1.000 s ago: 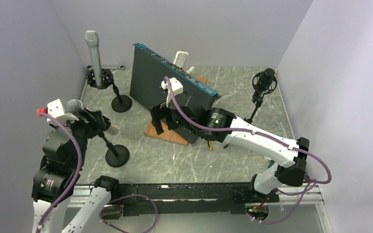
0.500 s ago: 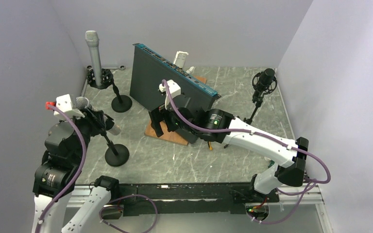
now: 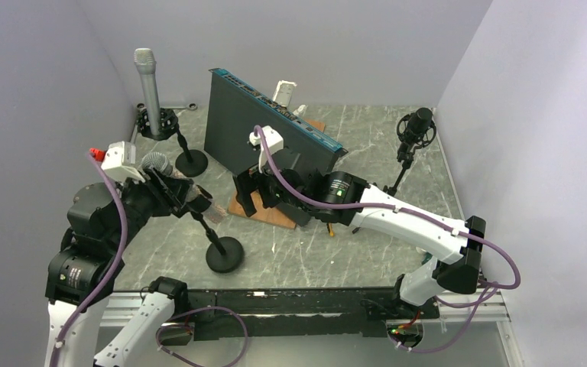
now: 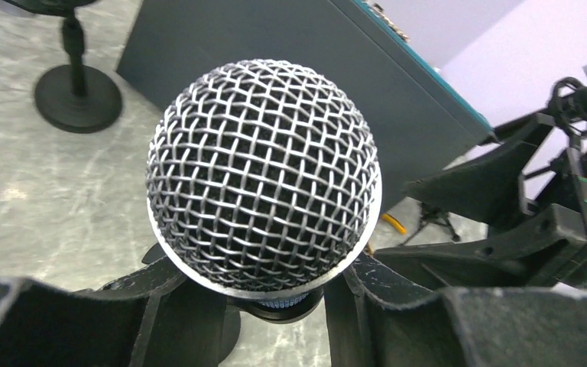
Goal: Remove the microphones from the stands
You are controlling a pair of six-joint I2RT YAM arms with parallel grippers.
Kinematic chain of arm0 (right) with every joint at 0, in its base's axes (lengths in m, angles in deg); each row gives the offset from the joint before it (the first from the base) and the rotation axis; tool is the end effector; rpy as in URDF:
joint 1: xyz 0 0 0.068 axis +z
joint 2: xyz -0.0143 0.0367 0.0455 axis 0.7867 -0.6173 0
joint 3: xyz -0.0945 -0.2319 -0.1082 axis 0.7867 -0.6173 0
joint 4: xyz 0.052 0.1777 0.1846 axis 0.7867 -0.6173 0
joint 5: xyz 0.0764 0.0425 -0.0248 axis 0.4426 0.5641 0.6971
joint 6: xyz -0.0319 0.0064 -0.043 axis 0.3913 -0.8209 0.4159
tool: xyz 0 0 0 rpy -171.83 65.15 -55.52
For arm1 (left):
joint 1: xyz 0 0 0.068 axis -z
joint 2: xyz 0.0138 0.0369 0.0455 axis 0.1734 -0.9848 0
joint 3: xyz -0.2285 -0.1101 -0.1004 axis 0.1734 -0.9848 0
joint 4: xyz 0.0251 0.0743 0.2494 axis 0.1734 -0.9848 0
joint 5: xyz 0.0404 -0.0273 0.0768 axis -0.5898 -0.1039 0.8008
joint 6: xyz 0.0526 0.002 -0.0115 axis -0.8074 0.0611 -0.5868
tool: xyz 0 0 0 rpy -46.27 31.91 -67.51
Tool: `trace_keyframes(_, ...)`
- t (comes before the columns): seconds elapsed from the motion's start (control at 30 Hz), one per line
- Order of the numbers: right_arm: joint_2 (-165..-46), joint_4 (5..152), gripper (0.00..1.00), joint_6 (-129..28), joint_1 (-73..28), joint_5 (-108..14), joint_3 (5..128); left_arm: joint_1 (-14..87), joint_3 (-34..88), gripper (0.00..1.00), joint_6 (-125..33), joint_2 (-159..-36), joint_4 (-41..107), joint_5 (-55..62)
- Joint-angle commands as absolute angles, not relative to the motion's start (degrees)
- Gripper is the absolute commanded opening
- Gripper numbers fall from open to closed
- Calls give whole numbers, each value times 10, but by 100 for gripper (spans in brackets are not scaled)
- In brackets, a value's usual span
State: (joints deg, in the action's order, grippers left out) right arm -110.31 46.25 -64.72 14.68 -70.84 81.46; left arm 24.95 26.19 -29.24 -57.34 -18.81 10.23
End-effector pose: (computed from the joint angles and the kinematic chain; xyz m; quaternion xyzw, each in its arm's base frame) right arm 0.1431 0.3052 0.4042 -0.2624 0.8121 0.2628 0.4501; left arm 0.0691 -0.0193 0.4339 -0.0854 0.7788 -0.2386 0.5738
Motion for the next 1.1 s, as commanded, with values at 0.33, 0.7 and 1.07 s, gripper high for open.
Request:
trace_keyframes(0.33,-1052,541,100,-603,180,-704,777,248,212,29,-236,-580,-57,-28)
trace_keyframes(0.7,-1081,545,100,-533,267,-799,828,248,236,100,-300,-548,-103,-35)
trace_keyframes(1.07,-1188,518,100,-507,347,-972,952,248,278,99,-391,-476,-210,91)
